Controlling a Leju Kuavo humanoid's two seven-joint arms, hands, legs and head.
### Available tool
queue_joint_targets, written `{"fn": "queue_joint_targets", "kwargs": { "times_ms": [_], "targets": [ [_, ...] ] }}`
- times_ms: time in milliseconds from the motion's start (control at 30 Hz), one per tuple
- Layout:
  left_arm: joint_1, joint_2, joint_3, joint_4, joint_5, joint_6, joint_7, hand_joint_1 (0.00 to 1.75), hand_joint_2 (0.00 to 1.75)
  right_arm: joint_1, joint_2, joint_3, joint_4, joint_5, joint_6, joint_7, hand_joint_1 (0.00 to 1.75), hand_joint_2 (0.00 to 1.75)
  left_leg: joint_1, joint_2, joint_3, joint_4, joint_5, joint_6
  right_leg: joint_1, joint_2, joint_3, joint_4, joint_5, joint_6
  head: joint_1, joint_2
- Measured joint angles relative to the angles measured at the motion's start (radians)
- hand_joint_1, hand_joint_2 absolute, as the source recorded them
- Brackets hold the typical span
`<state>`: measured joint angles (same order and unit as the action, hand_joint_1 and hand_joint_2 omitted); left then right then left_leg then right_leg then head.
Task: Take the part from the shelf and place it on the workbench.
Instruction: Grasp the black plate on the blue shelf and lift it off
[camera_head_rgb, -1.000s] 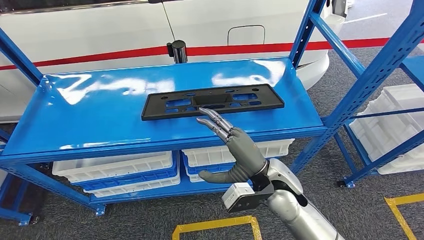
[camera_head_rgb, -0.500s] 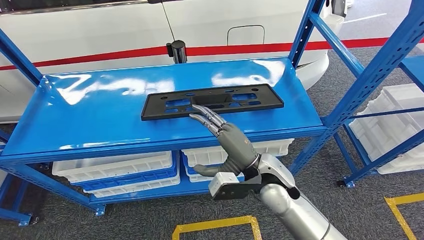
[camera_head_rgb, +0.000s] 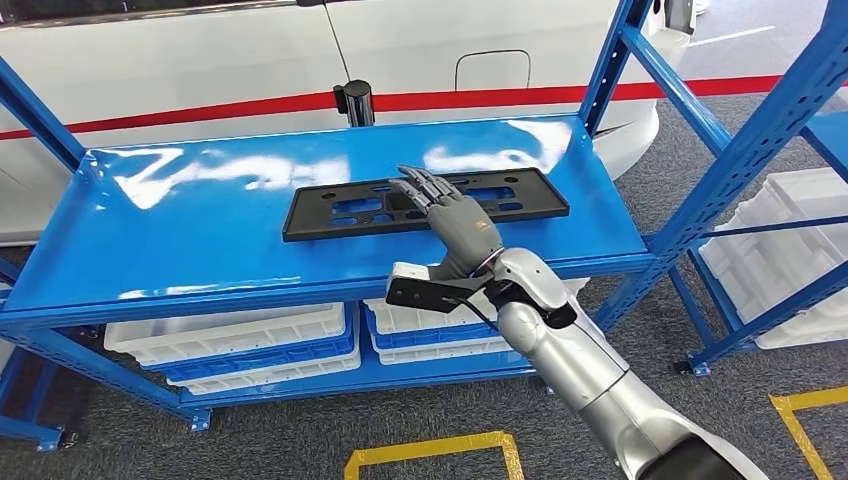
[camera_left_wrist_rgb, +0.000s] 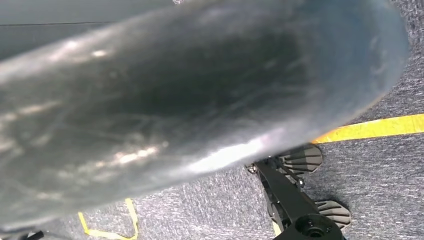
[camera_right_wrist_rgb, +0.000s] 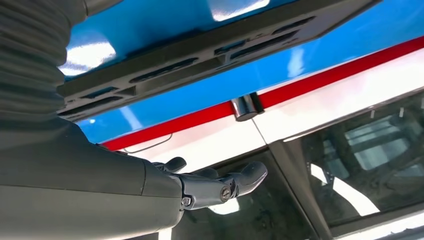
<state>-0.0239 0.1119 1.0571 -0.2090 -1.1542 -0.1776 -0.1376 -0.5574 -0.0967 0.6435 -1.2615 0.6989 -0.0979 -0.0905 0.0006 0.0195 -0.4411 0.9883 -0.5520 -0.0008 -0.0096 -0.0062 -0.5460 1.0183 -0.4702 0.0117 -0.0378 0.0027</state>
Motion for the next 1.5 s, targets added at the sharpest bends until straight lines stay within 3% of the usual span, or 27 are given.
{"fn": "queue_joint_targets", "kwargs": {
  "times_ms": [600,1367,1400,1500],
  "targets": [
    [-0.001,0.006,0.000,0.000,-0.021,-0.011,-0.016,0.00,0.00,-0.113,0.062,0.013,0.243,0.072,-0.020,0.036,0.00,1.75,0.000,0.000,0.000,0.000,0.000,0.000,0.000,0.000,0.000,0.000,0.000,0.000,0.000,0.000],
    [-0.001,0.006,0.001,0.000,-0.032,-0.010,-0.019,0.00,0.00,-0.146,0.121,0.028,0.467,0.134,-0.006,0.054,0.00,1.75,0.000,0.000,0.001,0.000,0.000,0.000,0.000,0.000,0.000,0.000,0.000,0.000,0.000,0.000],
    [-0.001,0.006,0.001,0.000,-0.034,-0.010,-0.019,0.00,0.00,-0.150,0.125,0.029,0.478,0.151,-0.020,0.071,0.12,1.75,0.000,0.000,0.001,0.000,0.000,0.000,0.000,0.000,0.000,0.000,0.000,0.000,0.000,0.000],
    [-0.002,0.006,0.001,0.000,-0.039,-0.010,-0.020,0.00,0.00,-0.168,0.139,0.037,0.512,0.217,-0.057,0.137,1.42,1.75,0.000,0.001,0.002,0.000,0.000,0.000,0.000,0.001,0.001,0.000,0.000,0.000,0.000,0.000]
  ]
}}
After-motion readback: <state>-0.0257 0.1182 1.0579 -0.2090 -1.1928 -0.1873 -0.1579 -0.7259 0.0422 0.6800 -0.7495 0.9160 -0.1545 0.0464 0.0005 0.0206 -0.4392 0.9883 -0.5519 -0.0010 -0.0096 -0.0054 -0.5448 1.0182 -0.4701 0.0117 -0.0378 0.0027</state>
